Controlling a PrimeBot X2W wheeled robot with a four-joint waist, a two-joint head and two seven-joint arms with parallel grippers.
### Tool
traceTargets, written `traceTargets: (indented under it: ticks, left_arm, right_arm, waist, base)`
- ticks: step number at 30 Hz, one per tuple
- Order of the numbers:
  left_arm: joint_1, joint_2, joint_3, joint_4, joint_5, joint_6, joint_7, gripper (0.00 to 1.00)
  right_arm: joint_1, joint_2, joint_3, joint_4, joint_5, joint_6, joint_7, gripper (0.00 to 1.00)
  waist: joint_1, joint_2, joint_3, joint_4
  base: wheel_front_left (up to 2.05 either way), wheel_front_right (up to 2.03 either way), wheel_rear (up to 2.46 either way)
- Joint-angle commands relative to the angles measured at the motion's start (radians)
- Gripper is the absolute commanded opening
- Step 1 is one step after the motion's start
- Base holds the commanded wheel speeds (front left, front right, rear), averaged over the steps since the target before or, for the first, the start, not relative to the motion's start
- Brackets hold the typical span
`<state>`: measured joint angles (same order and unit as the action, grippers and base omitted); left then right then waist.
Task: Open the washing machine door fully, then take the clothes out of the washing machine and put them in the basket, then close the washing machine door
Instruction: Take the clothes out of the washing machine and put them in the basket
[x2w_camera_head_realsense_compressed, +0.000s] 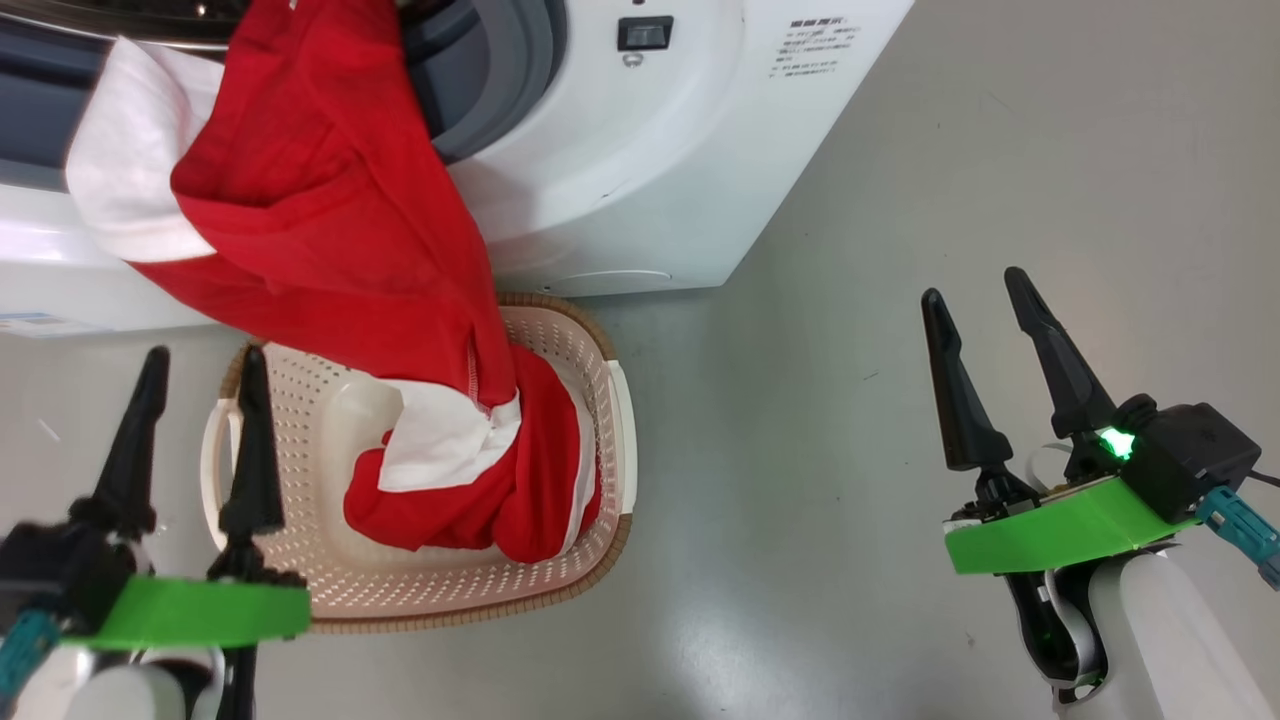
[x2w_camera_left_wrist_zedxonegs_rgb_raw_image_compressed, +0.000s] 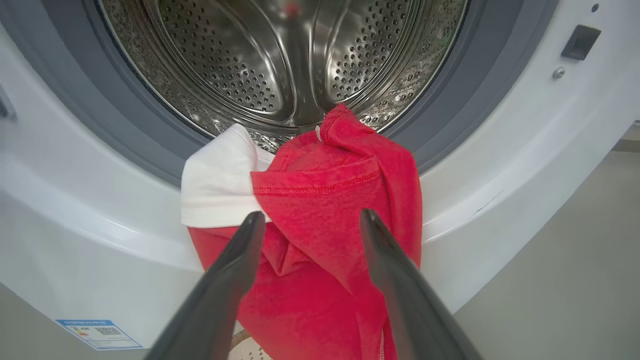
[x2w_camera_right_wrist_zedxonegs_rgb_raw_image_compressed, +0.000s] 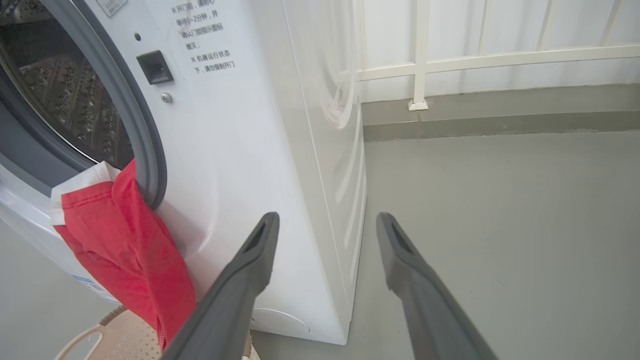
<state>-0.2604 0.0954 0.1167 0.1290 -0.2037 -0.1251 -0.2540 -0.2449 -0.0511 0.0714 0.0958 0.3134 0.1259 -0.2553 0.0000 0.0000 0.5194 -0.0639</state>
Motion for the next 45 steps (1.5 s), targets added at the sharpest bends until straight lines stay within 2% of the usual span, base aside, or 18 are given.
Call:
traceTargets:
  ticks: [1,9,22,32,45]
  left_arm:
    - [0.043,0.010,0.044,-0.056,0.010,-0.006,-0.008,1.00]
    - [0.108,-0.014,0.057,-0.142,0.007,-0.006,-0.008,1.00]
    - [0.082,-0.005,0.032,-0.116,-0.023,-0.006,-0.008,1.00]
    - [-0.054,0.041,-0.019,0.043,-0.093,-0.006,-0.008,1.00]
    - [-0.336,0.093,-0.096,0.374,-0.107,-0.006,-0.008,1.00]
  right_arm:
    - [0.029,0.001,0.015,-0.022,-0.010,0.005,-0.006,1.00]
    - [0.031,0.001,0.010,-0.024,-0.011,0.005,-0.006,1.00]
    - [0.029,0.001,0.016,-0.025,-0.007,0.005,-0.006,1.00]
    - [0.021,0.001,0.027,-0.021,-0.004,0.005,-0.006,1.00]
    - [0.010,0.001,0.043,-0.021,-0.001,0.005,-0.006,1.00]
  waist:
    - [0.0000,0.0000,-0.002,0.000]
    - [0.0000,0.0000,0.000,0.005]
    - [0.0000,0.0000,0.000,0.002]
    - [0.0000,0.0000,0.006,0.000]
    - [0.0000,0.0000,0.022,-0.016]
  base:
    - [0.00,0.00,0.00]
    - [0.00,0.00,0.00]
    - [0.00,0.00,0.00]
    - [0.00,0.00,0.00]
    - [0.00,0.00,0.00]
